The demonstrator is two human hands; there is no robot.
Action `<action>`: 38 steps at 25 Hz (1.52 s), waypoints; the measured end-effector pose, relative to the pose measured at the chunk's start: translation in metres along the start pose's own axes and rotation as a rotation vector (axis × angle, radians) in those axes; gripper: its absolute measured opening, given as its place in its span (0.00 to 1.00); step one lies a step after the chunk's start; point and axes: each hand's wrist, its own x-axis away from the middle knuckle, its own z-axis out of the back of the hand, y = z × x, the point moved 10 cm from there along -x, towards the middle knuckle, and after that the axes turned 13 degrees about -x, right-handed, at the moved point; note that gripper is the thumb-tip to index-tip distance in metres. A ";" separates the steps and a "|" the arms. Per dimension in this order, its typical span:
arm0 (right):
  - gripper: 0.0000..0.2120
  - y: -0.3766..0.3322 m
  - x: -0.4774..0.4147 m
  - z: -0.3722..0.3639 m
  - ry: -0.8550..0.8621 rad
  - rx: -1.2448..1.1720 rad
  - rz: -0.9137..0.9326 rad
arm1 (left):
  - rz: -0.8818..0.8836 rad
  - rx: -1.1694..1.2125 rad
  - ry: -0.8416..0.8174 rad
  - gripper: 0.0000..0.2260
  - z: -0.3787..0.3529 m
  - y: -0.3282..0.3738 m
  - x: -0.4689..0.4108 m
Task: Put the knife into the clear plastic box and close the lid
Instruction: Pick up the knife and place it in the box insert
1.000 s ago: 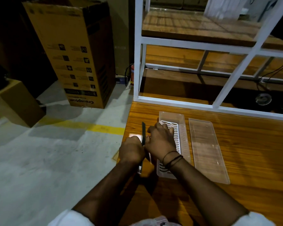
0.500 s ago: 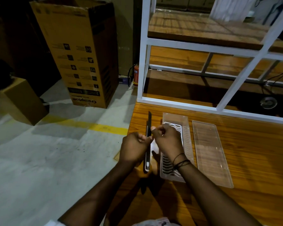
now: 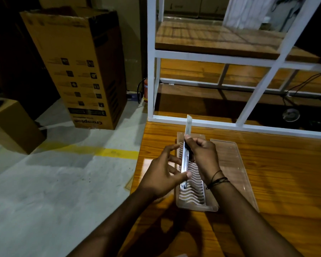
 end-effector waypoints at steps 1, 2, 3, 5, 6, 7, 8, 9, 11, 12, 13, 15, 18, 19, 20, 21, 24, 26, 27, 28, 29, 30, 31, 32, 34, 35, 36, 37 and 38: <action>0.16 -0.005 -0.001 0.004 0.008 -0.003 0.026 | -0.044 -0.056 -0.056 0.42 -0.005 0.002 0.001; 0.15 -0.008 -0.003 0.008 0.019 -0.016 0.043 | -0.085 -0.104 -0.107 0.46 -0.010 0.003 0.003; 0.15 -0.011 -0.004 0.012 0.035 -0.030 0.053 | -0.127 -0.149 -0.144 0.49 -0.015 0.004 0.005; 0.15 -0.011 -0.006 0.018 0.054 -0.036 0.071 | -0.193 -0.199 -0.180 0.52 -0.024 0.005 0.008; 0.15 -0.009 -0.007 0.019 0.055 -0.015 0.092 | -0.208 -0.187 -0.181 0.52 -0.028 0.005 0.009; 0.15 -0.007 -0.007 0.019 0.057 0.018 0.117 | -0.215 -0.167 -0.169 0.51 -0.033 0.004 0.009; 0.15 -0.003 -0.007 0.020 0.063 0.044 0.133 | -0.216 -0.152 -0.154 0.50 -0.037 0.002 0.009; 0.16 0.001 -0.006 0.022 0.075 0.053 0.138 | -0.212 -0.156 -0.143 0.48 -0.041 0.001 0.008; 0.17 0.008 -0.007 0.029 0.108 0.055 0.141 | -0.192 -0.190 -0.152 0.48 -0.049 -0.003 0.004; 0.18 0.011 -0.008 0.032 0.122 0.058 0.138 | -0.183 -0.197 -0.165 0.48 -0.051 -0.004 0.003; 0.19 0.013 -0.010 0.034 0.126 0.056 0.135 | -0.185 -0.202 -0.171 0.48 -0.052 -0.005 0.002; 0.17 0.017 -0.011 0.035 0.115 0.030 0.131 | -0.211 -0.225 -0.165 0.47 -0.053 -0.006 0.000; 0.10 0.020 -0.009 0.035 0.100 -0.001 0.134 | -0.246 -0.236 -0.150 0.46 -0.055 -0.009 0.001; 0.09 0.021 -0.007 0.034 0.091 -0.020 0.127 | -0.246 -0.231 -0.146 0.45 -0.056 -0.010 0.001; 0.08 0.022 -0.005 0.033 0.078 -0.041 0.121 | -0.242 -0.230 -0.141 0.45 -0.056 -0.010 0.002; 0.07 0.022 -0.004 0.031 0.064 -0.056 0.117 | -0.239 -0.235 -0.136 0.44 -0.056 -0.011 0.001; 0.07 0.026 -0.004 0.029 0.034 -0.069 0.111 | -0.230 -0.250 -0.113 0.44 -0.056 -0.012 0.001; 0.07 0.027 -0.003 0.029 0.027 -0.079 0.111 | -0.226 -0.235 -0.099 0.44 -0.055 -0.012 0.001; 0.07 0.027 -0.003 0.029 0.027 -0.077 0.114 | -0.228 -0.229 -0.091 0.44 -0.054 -0.011 0.002; 0.07 0.027 -0.003 0.029 0.025 -0.071 0.115 | -0.230 -0.229 -0.084 0.44 -0.054 -0.010 0.002; 0.08 0.027 -0.003 0.028 0.021 -0.068 0.115 | -0.229 -0.231 -0.079 0.44 -0.053 -0.010 0.002; 0.08 0.028 -0.003 0.028 0.017 -0.070 0.113 | -0.227 -0.230 -0.075 0.44 -0.052 -0.010 0.002; 0.09 0.029 -0.003 0.028 0.015 -0.074 0.109 | -0.224 -0.226 -0.073 0.44 -0.052 -0.010 0.002; 0.11 0.030 -0.003 0.027 0.009 -0.078 0.104 | -0.222 -0.224 -0.071 0.44 -0.052 -0.010 0.002; 0.13 0.031 -0.002 0.026 -0.012 -0.081 0.099 | -0.218 -0.225 -0.068 0.45 -0.052 -0.011 0.002; 0.15 0.031 0.000 0.025 -0.025 -0.084 0.099 | -0.216 -0.227 -0.069 0.45 -0.052 -0.012 0.002; 0.16 0.031 0.001 0.024 -0.036 -0.088 0.095 | -0.214 -0.233 -0.071 0.45 -0.052 -0.013 0.001; 0.17 0.030 0.003 0.023 -0.043 -0.091 0.091 | -0.213 -0.245 -0.073 0.45 -0.052 -0.013 0.001; 0.18 0.029 0.005 0.023 -0.047 -0.090 0.089 | -0.213 -0.261 -0.074 0.45 -0.052 -0.014 0.001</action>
